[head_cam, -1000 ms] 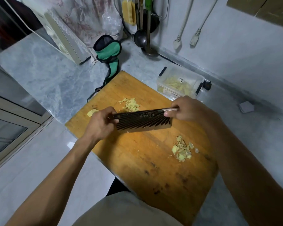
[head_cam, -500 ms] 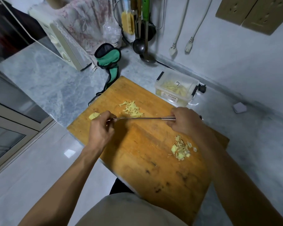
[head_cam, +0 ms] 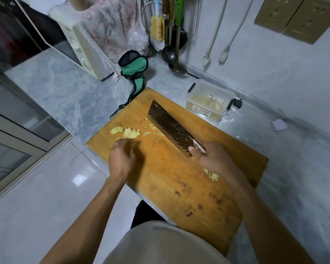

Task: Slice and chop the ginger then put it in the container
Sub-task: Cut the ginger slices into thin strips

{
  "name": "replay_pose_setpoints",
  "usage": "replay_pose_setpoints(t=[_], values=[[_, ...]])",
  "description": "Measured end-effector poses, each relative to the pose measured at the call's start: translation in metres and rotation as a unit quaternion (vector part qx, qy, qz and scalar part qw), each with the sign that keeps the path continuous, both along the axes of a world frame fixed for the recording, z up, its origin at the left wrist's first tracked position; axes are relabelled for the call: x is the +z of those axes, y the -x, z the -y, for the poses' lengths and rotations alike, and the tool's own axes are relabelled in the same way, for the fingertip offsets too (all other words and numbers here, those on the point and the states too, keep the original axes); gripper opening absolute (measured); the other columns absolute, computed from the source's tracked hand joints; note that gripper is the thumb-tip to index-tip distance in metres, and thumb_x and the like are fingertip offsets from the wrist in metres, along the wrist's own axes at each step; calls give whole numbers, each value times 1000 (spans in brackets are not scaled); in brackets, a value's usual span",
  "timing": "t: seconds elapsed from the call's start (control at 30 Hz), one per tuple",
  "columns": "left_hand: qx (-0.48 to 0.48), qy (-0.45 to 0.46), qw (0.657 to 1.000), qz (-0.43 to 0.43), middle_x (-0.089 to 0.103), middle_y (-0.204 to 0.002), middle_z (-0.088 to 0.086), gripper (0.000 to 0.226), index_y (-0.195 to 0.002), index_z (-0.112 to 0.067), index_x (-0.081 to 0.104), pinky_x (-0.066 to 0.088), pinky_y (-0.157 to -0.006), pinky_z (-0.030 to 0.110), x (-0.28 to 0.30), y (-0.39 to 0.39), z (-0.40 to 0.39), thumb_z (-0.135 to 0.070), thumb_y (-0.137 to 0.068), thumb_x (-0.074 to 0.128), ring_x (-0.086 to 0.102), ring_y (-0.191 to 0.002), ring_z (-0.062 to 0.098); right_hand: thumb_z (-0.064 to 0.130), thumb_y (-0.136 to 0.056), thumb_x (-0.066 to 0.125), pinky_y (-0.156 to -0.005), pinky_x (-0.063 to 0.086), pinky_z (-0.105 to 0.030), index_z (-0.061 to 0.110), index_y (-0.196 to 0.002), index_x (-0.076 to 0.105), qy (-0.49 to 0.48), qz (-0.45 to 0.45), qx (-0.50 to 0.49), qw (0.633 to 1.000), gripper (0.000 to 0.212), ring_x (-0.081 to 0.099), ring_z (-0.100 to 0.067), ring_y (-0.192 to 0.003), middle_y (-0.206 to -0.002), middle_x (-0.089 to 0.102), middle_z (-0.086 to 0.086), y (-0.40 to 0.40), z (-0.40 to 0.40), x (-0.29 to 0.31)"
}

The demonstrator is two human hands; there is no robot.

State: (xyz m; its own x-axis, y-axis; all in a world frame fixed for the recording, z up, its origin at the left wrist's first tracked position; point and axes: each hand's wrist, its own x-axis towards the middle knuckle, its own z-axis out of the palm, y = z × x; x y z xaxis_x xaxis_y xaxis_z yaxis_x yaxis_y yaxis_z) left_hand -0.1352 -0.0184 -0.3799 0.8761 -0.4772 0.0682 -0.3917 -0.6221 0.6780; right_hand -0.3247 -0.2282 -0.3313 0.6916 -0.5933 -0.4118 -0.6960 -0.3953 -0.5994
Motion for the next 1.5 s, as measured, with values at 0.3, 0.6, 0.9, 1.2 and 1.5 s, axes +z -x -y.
replay_pose_setpoints(t=[0.3, 0.6, 0.9, 1.2, 1.5], values=[[-85, -178, 980, 7, 54, -122, 11, 26, -120, -20, 64, 56, -82, 40, 8, -59, 22, -21, -95, 58, 61, -97, 29, 51, -99, 55, -63, 48, -36, 18, -68, 46, -76, 50, -36, 995, 46, 55, -20, -63, -64, 51, 0, -10, -42, 5], [-69, -175, 982, 9, 62, -104, 8, 18, -109, -16, 68, 54, -75, 37, 0, -68, 32, -26, -98, 57, 60, -85, 25, 52, -98, 55, -62, 47, -35, 18, -71, 53, -46, 46, -81, 995, 44, 56, -16, -62, -67, 58, 0, 12, -40, 8], [38, -4, 989, -145, 69, -100, -1, 9, -99, -13, 73, 50, -77, 27, 14, -27, 16, -16, -91, 69, 60, -86, 15, 47, -101, 53, -55, 36, -28, 20, -66, 49, -17, 44, -102, 994, 45, 52, -11, -59, -64, 54, 3, 27, -47, 15], [86, 53, 968, -231, 71, -92, -6, 20, -103, -16, 74, 50, -84, 23, -21, 54, -8, -8, -86, 73, 64, -86, 11, 41, -100, 59, -51, 31, -26, 22, -60, 43, -68, 69, -121, 988, 47, 44, -9, -50, -55, 46, 7, 48, -78, -3], [100, 71, 984, -127, 70, -112, -2, 47, -129, -16, 61, 52, -92, 28, -11, 34, -23, 5, -88, 54, 64, -100, 11, 41, -98, 62, -42, 29, -17, 19, -65, 47, -83, 82, -120, 986, 43, 43, -10, -51, -59, 46, 6, 49, -84, -9]])
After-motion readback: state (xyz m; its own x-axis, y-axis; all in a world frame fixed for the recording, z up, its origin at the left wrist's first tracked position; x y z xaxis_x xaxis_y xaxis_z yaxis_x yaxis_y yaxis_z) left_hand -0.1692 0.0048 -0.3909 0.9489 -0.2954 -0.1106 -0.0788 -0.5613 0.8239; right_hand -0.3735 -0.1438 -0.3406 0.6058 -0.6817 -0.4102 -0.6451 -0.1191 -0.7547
